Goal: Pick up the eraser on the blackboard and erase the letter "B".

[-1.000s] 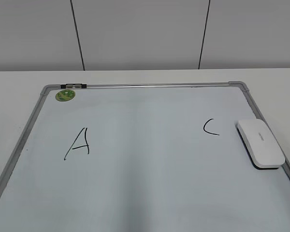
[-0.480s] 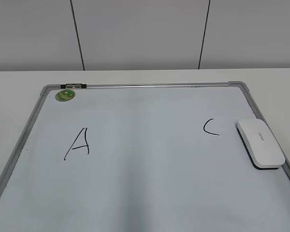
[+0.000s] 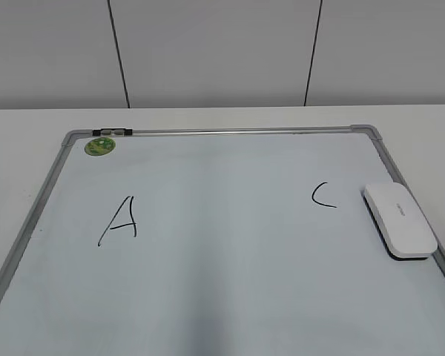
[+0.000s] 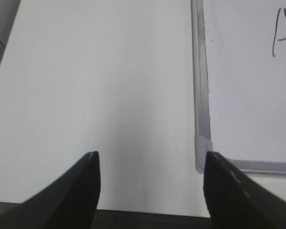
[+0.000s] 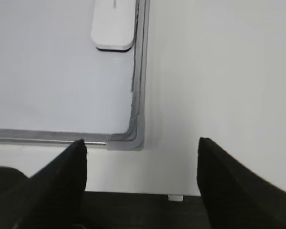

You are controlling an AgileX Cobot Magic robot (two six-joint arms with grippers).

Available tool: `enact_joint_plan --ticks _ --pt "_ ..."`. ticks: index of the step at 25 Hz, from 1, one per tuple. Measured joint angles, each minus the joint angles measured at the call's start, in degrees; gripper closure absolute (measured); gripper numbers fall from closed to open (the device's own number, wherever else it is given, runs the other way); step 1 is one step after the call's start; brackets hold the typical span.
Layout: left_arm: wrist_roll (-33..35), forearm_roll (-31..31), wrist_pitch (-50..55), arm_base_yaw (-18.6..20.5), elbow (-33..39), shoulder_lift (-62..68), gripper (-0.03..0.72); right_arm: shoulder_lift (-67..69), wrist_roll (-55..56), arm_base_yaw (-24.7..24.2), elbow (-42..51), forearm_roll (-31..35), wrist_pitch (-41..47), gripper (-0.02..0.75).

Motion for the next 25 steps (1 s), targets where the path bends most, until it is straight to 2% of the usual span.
enact_joint_plan --ticks 7,13,25 --pt "0.00 0.00 0.53 1.16 0.00 -8.75 0.179 -9.55 0.00 -3.92 0.00 0.00 0.36 0.203" --pt "0.00 0.00 0.95 1.16 0.00 -13.65 0.179 -13.24 0.00 -4.14 0.00 0.00 0.54 0.203" --pt "0.00 0.00 1.04 1.16 0.00 -14.01 0.179 -13.48 0.00 -4.14 0.00 0.00 0.63 0.204"
